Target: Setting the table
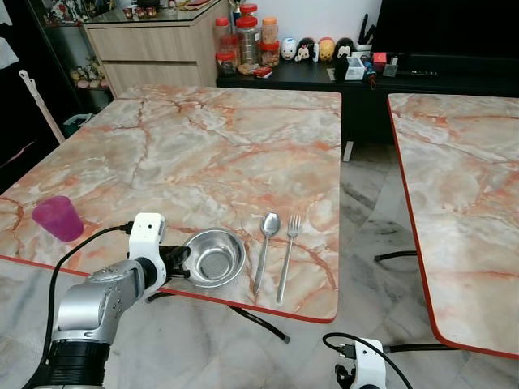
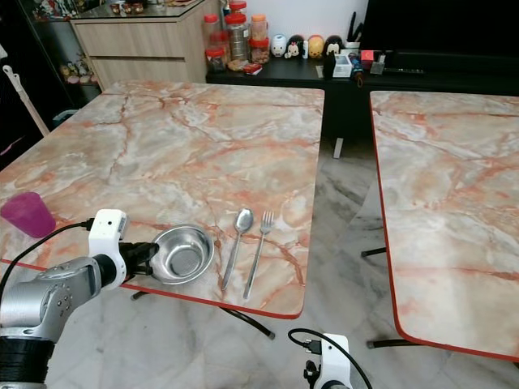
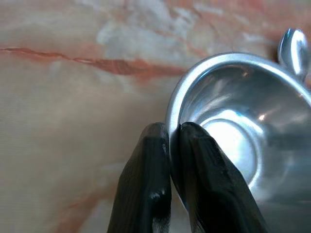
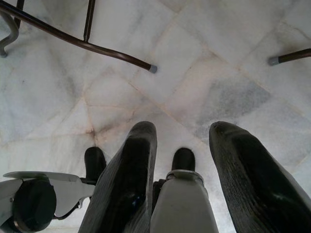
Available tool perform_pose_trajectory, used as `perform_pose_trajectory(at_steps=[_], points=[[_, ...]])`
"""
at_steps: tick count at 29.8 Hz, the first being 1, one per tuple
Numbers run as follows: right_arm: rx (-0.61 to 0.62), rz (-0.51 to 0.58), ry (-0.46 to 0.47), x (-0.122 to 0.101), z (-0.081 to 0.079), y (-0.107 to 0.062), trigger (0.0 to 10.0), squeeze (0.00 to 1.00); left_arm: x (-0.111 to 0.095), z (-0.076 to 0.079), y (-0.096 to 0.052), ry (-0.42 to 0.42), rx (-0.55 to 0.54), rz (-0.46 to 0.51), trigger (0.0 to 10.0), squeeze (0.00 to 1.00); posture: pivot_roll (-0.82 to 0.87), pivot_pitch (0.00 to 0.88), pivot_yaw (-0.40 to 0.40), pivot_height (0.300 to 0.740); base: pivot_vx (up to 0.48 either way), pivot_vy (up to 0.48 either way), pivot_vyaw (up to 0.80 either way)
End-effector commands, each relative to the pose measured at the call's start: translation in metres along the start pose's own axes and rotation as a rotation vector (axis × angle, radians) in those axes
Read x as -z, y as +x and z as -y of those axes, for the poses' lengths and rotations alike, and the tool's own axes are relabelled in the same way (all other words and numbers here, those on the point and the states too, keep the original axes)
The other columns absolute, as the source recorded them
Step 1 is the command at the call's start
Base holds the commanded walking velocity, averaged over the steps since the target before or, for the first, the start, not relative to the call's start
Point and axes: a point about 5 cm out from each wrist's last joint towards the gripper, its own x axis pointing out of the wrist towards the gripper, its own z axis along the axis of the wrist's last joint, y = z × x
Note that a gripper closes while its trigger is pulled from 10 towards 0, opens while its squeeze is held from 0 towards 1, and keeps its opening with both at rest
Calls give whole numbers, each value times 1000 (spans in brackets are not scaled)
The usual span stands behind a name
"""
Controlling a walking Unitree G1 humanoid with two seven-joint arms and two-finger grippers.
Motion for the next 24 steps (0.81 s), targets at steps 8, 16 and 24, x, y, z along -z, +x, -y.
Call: perform_pose_trajectory(at_steps=[8, 16, 24], points=[[-2, 11, 7, -6, 0, 1, 10000, 0, -48, -9, -12, -272, -35, 400, 0, 0, 82, 0, 34, 732, 0, 0, 0], [9, 21, -5, -12, 6, 1, 10000, 0, -74, -2, -19, -394, -18, 641, 10000, 0, 76, 0, 10, 732, 0, 0, 0], [20, 31, -17, -17, 12, 1, 10000, 0, -67, 10, -9, -478, -40, 674, 10000, 0, 69, 0, -12, 732, 0, 0, 0]])
